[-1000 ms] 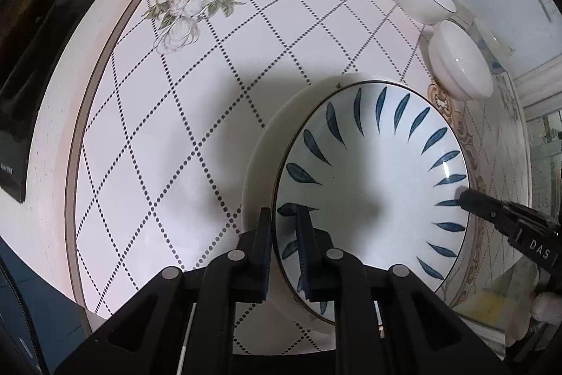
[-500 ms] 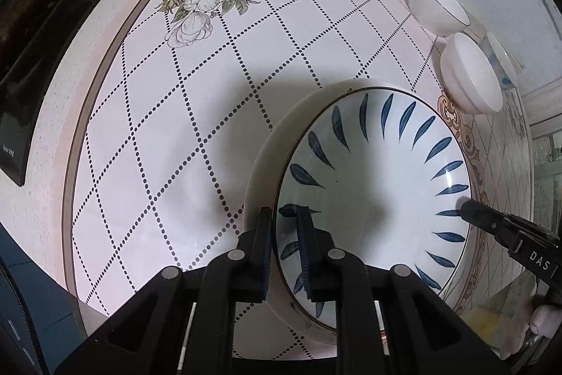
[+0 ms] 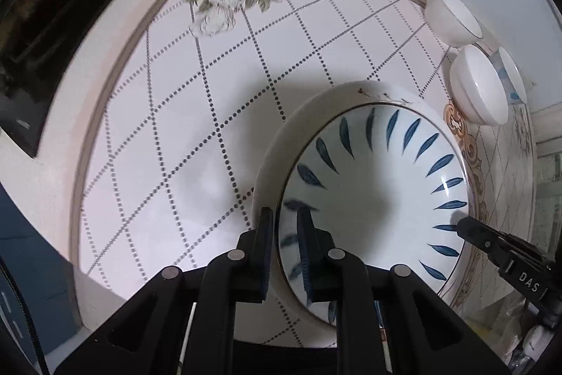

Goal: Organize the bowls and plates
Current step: 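Open both grippers and pull them back from the plate stack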

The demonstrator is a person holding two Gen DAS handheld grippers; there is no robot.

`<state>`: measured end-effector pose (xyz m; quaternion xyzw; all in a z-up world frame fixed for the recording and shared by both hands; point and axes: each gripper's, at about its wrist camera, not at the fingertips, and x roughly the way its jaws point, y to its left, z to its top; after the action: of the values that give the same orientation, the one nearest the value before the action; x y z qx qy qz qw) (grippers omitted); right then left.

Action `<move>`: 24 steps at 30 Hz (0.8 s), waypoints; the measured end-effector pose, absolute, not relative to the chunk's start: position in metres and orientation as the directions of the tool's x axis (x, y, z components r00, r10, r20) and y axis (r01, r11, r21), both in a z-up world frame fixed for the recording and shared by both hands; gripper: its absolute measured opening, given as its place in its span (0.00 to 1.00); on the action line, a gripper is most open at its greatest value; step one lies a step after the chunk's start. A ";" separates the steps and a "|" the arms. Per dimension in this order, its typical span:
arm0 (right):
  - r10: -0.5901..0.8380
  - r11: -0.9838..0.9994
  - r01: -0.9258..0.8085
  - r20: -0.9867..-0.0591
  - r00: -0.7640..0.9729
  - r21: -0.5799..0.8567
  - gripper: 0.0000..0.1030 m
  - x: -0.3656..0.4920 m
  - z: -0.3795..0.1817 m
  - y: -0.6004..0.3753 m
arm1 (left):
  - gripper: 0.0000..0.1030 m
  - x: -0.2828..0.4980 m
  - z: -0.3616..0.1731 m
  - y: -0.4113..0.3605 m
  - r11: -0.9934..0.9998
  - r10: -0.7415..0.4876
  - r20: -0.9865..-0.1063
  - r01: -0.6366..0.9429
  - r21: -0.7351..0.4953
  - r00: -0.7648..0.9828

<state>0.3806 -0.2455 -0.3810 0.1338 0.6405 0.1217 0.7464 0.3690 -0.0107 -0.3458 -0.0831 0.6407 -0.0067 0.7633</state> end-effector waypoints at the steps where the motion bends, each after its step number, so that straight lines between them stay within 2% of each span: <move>1: 0.336 0.941 -0.020 -0.930 0.149 0.337 0.11 0.376 -0.379 -0.242 | 0.12 0.366 -0.342 -0.012 0.989 -0.103 -0.976 -0.089 -0.121 0.191; 7: 0.285 0.958 -0.045 -0.940 0.186 0.282 0.21 0.357 -0.362 -0.237 | 0.12 0.348 -0.314 -0.018 0.997 -0.044 -0.966 -0.049 -0.058 0.254; 9: 0.285 0.958 -0.041 -0.937 0.201 0.283 0.22 0.346 -0.348 -0.238 | 0.16 0.339 -0.300 -0.019 0.998 -0.036 -0.960 -0.037 -0.048 0.279; 11: 0.265 0.964 -0.050 -0.937 0.228 0.261 0.32 0.335 -0.332 -0.237 | 0.19 0.326 -0.278 -0.022 0.999 -0.045 -0.947 -0.012 -0.052 0.320; 13: 0.251 0.968 -0.065 -0.930 0.268 0.243 0.53 0.320 -0.311 -0.234 | 0.28 0.314 -0.256 -0.023 0.999 -0.051 -0.930 0.012 -0.050 0.363; 14: 0.247 0.969 -0.070 -0.924 0.293 0.237 0.58 0.309 -0.296 -0.232 | 0.31 0.307 -0.247 -0.024 0.998 -0.059 -0.922 0.021 -0.055 0.382; 15: 0.246 0.969 -0.072 -0.918 0.311 0.235 0.66 0.301 -0.286 -0.230 | 0.41 0.299 -0.236 -0.024 0.998 -0.064 -0.913 0.030 -0.056 0.402; 16: 0.250 0.968 -0.076 -0.910 0.332 0.238 0.73 0.293 -0.273 -0.229 | 0.57 0.291 -0.224 -0.025 0.998 -0.068 -0.904 0.040 -0.057 0.422; 18: 0.244 0.969 -0.078 -0.891 0.383 0.233 0.82 0.271 -0.245 -0.224 | 0.79 0.278 -0.208 -0.025 0.997 -0.077 -0.891 0.057 -0.058 0.447; 21: 0.205 0.978 -0.068 -0.874 0.441 0.195 0.88 0.244 -0.214 -0.217 | 0.83 0.255 -0.186 -0.023 0.996 -0.076 -0.871 0.068 -0.050 0.485; 24: 0.187 0.981 -0.051 -0.857 0.480 0.185 0.90 0.219 -0.190 -0.214 | 0.88 0.234 -0.171 -0.019 0.996 -0.086 -0.858 0.070 -0.058 0.507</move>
<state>0.2190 -0.2137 -0.1898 0.0672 0.5053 0.0692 0.8576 0.2338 -0.0190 -0.1706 -0.0079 0.4943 -0.0448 0.8681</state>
